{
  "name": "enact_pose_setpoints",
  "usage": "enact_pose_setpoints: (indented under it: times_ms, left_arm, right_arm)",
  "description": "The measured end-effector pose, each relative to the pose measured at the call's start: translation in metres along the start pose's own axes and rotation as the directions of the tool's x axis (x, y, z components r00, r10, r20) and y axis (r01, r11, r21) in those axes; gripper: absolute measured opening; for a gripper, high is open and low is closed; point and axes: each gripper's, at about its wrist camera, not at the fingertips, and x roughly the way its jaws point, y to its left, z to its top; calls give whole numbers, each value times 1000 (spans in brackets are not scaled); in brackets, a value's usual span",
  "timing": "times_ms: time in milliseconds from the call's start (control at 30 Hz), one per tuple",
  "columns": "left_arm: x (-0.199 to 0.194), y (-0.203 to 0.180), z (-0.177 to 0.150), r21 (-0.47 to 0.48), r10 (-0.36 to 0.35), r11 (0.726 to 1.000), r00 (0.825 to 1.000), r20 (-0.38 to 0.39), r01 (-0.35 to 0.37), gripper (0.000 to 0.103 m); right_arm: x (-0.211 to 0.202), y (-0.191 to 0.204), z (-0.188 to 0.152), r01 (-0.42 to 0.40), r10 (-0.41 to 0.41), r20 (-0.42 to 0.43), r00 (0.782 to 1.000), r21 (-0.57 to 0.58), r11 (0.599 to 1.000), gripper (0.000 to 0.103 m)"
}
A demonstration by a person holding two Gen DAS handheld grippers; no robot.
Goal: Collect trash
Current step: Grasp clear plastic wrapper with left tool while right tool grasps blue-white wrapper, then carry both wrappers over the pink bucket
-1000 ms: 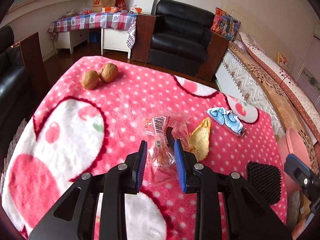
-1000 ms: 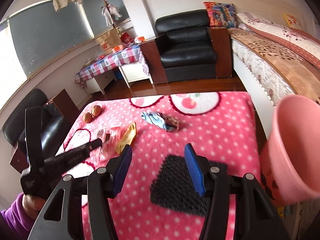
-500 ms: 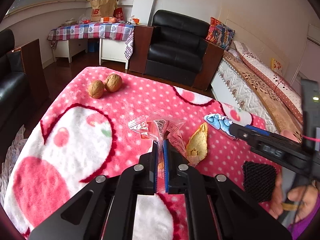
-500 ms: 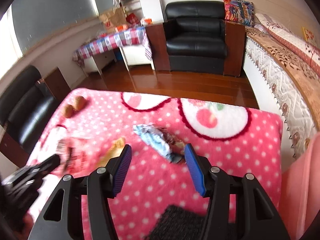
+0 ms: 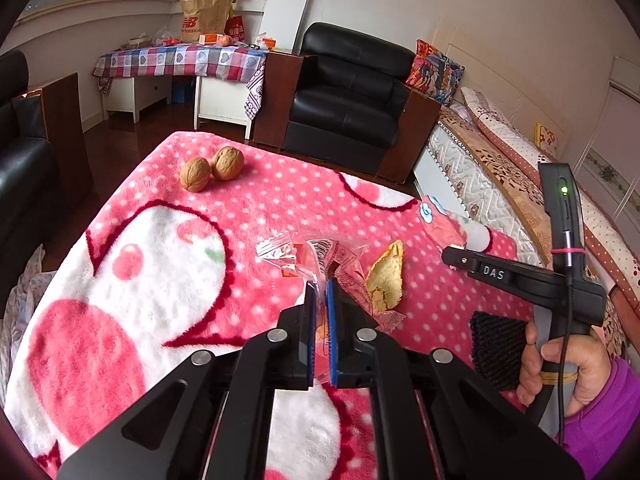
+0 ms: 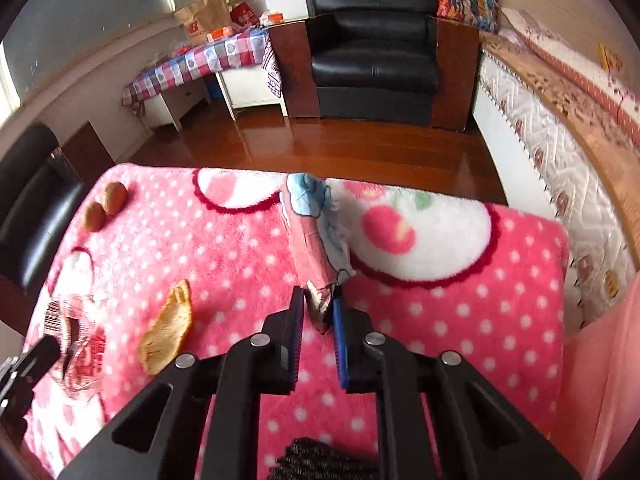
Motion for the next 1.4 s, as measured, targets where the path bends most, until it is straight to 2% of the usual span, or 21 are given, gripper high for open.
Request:
enact_pose_setpoints:
  times_ms: [233, 500, 933, 1400]
  left_arm:
    - [-12, -11, 1, 27, -15, 1000, 1000, 18, 14, 4]
    - [-31, -34, -5, 81, -40, 996, 998, 41, 36, 4]
    - [-57, -95, -27, 217, -74, 975, 994, 77, 55, 4]
    - [-63, -145, -38, 299, -112, 951, 990, 89, 80, 4]
  right_arm:
    - [-49, 6, -27, -71, 69, 63, 996, 23, 997, 12]
    - [-108, 4, -79, -116, 105, 112, 988, 94, 989, 12]
    - [-166, -13, -146, -114, 84, 169, 982, 173, 978, 13]
    - [-204, -48, -166, -97, 37, 236, 971, 251, 963, 13]
